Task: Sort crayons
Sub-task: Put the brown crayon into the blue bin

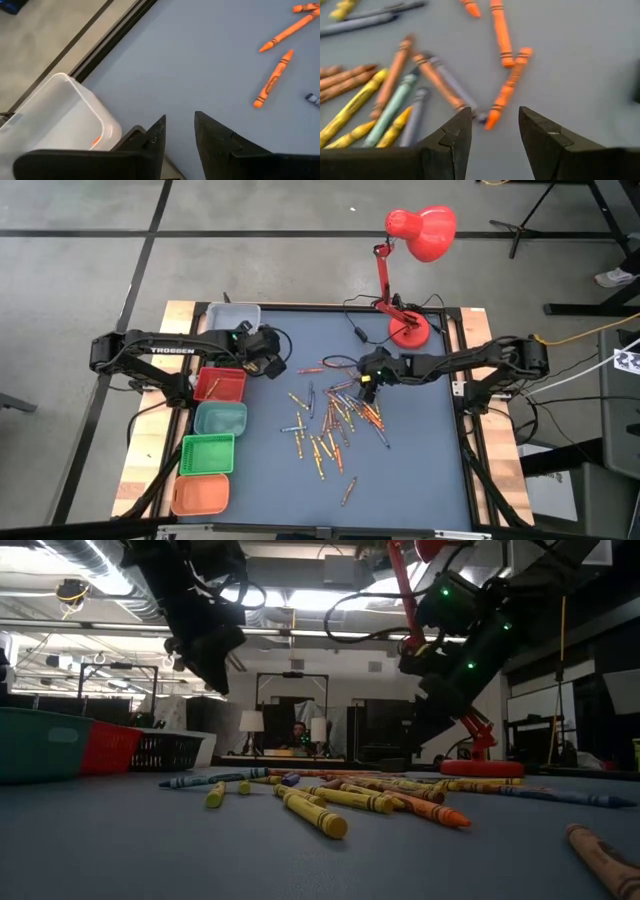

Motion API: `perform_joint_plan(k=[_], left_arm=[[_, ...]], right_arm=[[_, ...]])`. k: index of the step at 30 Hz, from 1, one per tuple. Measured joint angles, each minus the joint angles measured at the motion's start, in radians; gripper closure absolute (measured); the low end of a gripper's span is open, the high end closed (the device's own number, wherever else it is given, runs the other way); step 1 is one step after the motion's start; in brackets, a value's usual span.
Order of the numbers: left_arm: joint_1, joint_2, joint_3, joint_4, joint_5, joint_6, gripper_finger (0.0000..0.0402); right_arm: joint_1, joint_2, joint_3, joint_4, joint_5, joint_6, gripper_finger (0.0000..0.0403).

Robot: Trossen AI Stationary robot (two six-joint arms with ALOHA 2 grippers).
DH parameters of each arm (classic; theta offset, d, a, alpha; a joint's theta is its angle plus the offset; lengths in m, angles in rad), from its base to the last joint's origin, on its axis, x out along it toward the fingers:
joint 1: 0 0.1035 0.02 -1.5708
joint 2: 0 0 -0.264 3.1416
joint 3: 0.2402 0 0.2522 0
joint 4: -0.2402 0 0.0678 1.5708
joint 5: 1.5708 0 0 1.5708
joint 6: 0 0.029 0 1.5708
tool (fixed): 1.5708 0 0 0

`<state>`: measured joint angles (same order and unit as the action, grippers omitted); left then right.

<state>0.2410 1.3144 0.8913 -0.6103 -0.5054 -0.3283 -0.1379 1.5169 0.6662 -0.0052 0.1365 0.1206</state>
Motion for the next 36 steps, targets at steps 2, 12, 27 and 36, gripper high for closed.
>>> perform_joint_plan(k=[2, 12, 27, 36], left_arm=[[0.0, 0.0, 0.0, 0.0, 0.002, 0.0, 0.0314], [0.0, 0.0, 0.0, -0.001, 0.002, 0.0, 0.0314], [0.0, 0.0, 0.0, -0.001, 0.002, 0.0, 0.0314], [0.0, 0.0, 0.0, -0.001, 0.002, -0.001, 0.0314]], right_arm=[[0.0, 0.0, -0.021, 0.047, -0.04, -0.024, 0.0242], [0.0, 0.005, -0.078, 0.197, -0.098, -0.107, 0.0242], [0.0, 0.161, -0.077, 0.321, -0.172, -0.182, 0.0242], [0.0, 0.181, -0.076, 0.322, -0.172, -0.18, 0.0242]])
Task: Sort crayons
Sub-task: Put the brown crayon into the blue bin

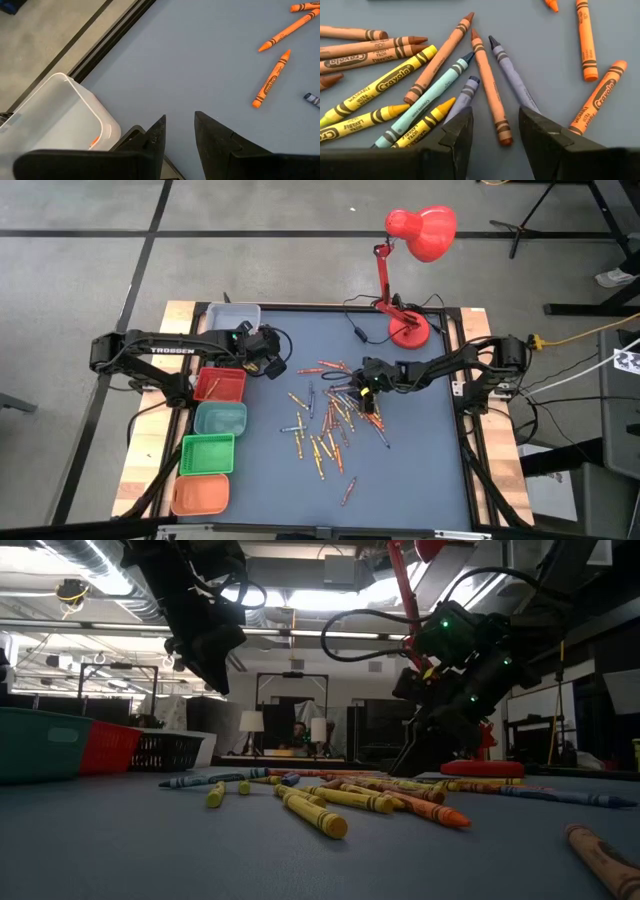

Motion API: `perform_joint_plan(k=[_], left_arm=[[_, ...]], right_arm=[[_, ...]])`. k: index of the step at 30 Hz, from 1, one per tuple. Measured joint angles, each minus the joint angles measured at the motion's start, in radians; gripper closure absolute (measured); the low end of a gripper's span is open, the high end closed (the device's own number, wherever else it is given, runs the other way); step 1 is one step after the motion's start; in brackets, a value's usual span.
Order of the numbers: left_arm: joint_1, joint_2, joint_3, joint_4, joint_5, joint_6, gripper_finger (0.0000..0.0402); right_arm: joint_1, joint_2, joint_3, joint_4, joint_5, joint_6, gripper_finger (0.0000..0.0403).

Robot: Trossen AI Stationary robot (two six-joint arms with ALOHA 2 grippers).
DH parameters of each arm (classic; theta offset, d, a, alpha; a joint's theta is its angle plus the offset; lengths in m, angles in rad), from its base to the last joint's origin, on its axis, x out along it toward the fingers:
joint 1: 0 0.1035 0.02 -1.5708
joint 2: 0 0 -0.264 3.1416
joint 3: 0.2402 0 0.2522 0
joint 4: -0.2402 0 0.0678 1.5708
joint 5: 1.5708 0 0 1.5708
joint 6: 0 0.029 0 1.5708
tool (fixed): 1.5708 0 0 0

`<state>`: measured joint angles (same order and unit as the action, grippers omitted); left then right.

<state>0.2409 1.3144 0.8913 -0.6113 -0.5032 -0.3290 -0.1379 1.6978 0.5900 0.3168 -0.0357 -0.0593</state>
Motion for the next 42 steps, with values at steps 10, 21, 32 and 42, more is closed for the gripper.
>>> perform_joint_plan(k=[10, 21, 32, 42], left_arm=[[-0.018, 0.0, 0.0, 0.004, 0.063, 0.0, 0.0314], [-0.112, 0.0, 0.0, 0.086, 0.177, 0.097, 0.0314], [-0.217, 0.0, 0.0, 0.214, 0.293, 0.258, 0.0314], [-0.258, 0.0, 0.0, 0.234, 0.315, 0.288, 0.0314]], right_arm=[[0.0, 0.001, 0.0, -0.005, -0.002, 0.001, 0.0303], [0.0, 0.001, 0.001, -0.01, 0.0, 0.001, 0.038], [0.0, 0.007, 0.014, 0.08, -0.014, 0.002, 0.0387], [0.0, 0.005, 0.142, 0.098, -0.149, 0.002, 0.0388]])
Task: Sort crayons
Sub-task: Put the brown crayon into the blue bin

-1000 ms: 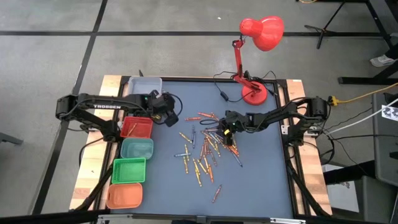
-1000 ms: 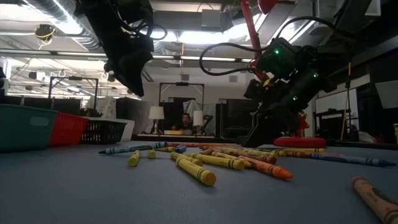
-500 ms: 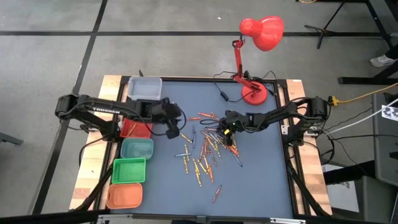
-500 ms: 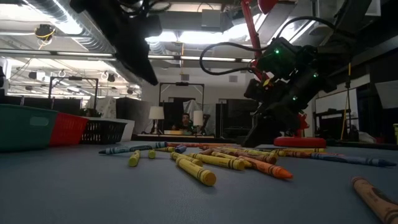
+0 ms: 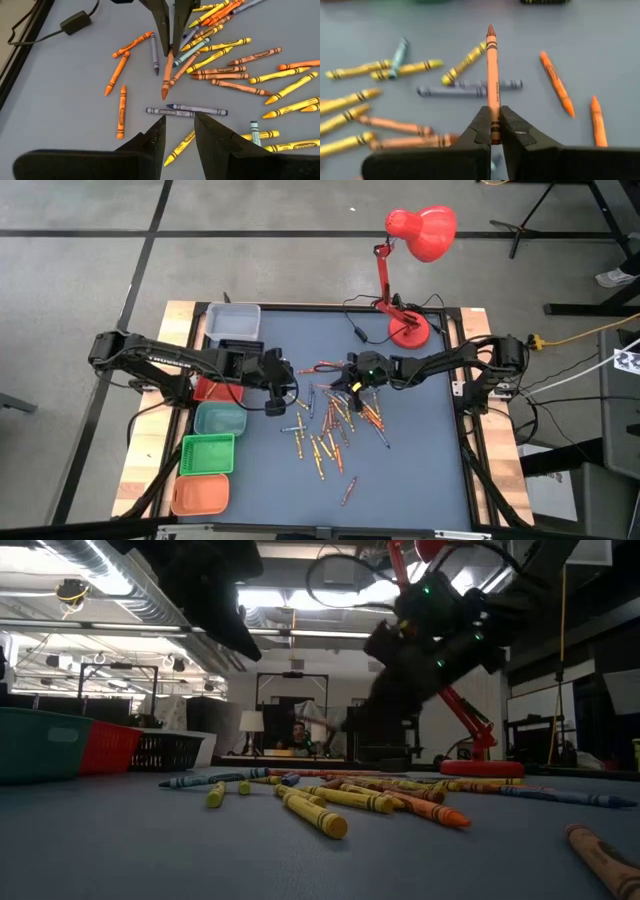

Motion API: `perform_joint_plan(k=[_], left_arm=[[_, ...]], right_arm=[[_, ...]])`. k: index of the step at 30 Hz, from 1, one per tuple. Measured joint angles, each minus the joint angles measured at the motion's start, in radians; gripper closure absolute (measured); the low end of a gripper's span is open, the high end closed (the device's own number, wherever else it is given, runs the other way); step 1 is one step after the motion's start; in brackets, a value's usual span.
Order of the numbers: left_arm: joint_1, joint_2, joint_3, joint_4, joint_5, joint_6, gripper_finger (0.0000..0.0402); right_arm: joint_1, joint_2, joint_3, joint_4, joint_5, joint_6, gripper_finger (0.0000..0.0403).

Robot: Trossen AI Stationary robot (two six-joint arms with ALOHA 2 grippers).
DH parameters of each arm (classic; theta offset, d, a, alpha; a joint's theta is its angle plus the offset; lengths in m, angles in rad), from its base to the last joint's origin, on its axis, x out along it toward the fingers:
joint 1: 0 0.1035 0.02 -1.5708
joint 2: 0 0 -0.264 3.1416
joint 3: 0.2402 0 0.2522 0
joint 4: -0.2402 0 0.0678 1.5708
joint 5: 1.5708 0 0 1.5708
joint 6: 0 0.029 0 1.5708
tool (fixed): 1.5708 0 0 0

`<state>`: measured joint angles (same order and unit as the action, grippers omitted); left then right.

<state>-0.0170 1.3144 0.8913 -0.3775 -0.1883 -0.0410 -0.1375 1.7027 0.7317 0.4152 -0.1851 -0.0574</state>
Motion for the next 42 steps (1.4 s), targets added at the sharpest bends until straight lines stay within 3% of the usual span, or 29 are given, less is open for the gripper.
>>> perform_joint_plan(k=[13, 42], left_arm=[[0.001, 0.0, 0.0, 0.061, -0.017, 0.001, 0.0314], [0.002, 0.0, 0.0, 0.095, -0.03, 0.001, 0.0325]], right_arm=[[0.0, -0.002, 0.114, 0.003, -0.076, 0.0, 0.0384], [0.0, -0.003, 0.16, 0.056, -0.157, 0.0, 0.0384]])
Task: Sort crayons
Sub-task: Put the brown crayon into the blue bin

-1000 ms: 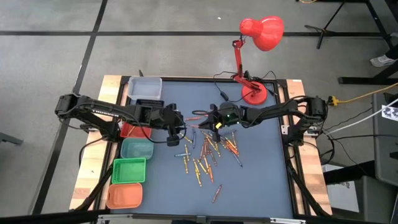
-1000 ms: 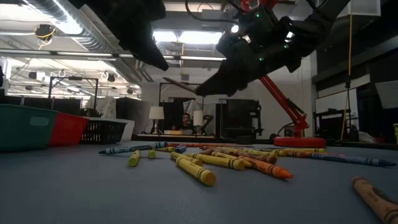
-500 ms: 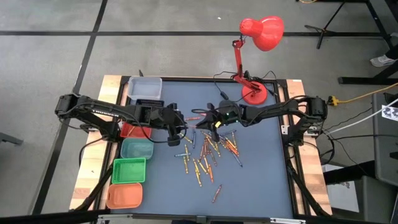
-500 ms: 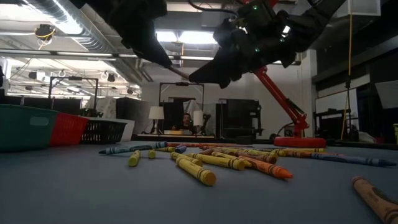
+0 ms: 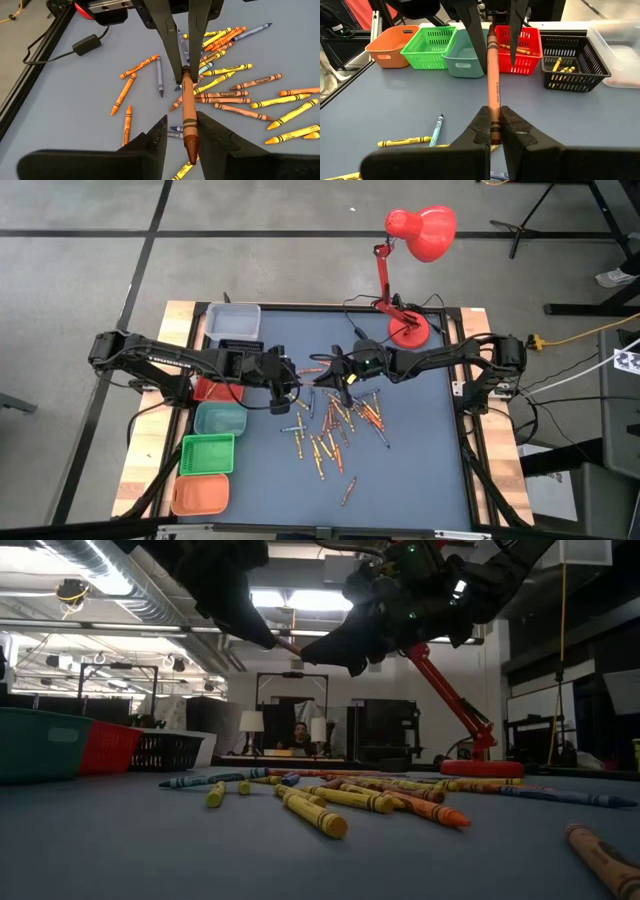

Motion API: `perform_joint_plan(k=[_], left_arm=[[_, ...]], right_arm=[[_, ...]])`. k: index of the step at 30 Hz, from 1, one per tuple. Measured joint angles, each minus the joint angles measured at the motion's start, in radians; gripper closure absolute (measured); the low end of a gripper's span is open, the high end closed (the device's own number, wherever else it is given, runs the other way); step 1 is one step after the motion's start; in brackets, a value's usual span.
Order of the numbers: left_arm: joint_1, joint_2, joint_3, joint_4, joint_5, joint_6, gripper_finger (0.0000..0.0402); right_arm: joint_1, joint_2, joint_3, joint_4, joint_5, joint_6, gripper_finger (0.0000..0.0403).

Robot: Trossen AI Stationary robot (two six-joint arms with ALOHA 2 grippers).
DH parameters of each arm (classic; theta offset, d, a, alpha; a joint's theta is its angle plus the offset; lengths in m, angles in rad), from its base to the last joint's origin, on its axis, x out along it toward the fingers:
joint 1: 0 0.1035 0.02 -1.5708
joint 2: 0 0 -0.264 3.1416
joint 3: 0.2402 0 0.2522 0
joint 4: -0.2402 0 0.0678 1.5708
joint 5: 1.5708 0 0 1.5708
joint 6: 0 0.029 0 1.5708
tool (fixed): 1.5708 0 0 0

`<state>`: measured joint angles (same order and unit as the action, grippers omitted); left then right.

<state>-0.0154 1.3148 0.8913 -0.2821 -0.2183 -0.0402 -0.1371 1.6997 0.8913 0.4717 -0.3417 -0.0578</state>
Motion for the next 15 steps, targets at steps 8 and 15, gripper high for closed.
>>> perform_joint_plan(k=[8, 15], left_arm=[[0.0, 0.0, 0.0, 0.0, 0.0, 0.0, 0.0377], [0.0, 0.0, 0.0, -0.002, 0.0, 0.0, 0.0394]], right_arm=[[-0.001, 0.0, 0.0, 0.0, 0.0, 0.0, 0.0384], [-0.001, 0.0, 0.0, -0.002, 0.023, -0.001, 0.0384]])
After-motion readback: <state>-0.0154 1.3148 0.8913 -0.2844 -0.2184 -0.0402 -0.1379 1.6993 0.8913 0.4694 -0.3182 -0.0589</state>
